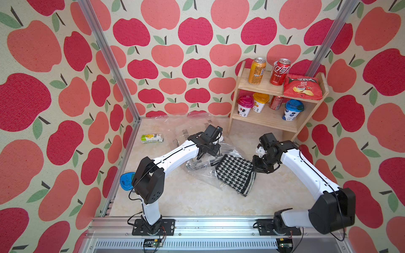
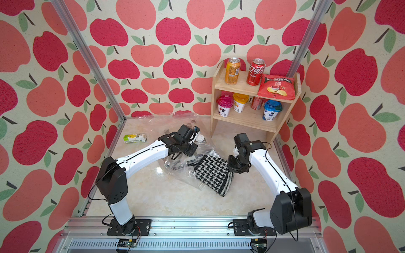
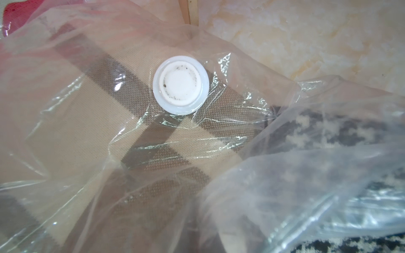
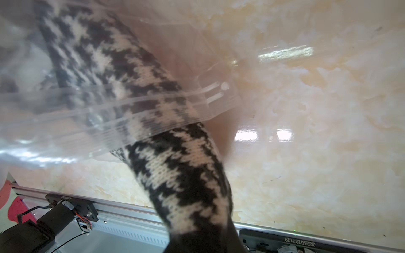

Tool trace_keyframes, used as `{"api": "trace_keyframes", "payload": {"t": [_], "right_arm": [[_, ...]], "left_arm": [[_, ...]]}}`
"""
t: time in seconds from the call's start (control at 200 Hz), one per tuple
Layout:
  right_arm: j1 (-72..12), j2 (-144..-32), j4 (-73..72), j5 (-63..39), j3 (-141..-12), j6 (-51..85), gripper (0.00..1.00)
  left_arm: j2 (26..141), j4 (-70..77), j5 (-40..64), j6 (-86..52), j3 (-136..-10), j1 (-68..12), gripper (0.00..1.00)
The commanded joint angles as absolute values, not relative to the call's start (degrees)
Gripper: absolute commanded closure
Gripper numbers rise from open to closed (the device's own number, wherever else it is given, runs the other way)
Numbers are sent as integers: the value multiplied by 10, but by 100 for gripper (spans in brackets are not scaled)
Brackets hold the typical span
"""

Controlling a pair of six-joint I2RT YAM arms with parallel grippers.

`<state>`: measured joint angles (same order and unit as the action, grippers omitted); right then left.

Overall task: Take the scarf out of the vacuum bag
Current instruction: Take out the scarf from the vacuum bag, then move the scarf to the center of the board.

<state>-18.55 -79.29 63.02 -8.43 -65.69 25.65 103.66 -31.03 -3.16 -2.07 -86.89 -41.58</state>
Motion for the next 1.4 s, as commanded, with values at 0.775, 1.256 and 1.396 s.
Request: {"api": "trace_keyframes", "payload": {"t": [0.775, 1.256, 1.396], "right_arm": [[-38, -954, 701, 107, -734, 131, 85], [34, -984, 665, 221, -783, 92, 65], [33, -977, 661, 215, -797, 108, 24]], "left_arm": [[1107, -387, -48, -34, -959, -382, 100], [1008, -390, -53, -19, -899, -357, 100], [986, -384, -47, -23, -880, -357, 100]]}}
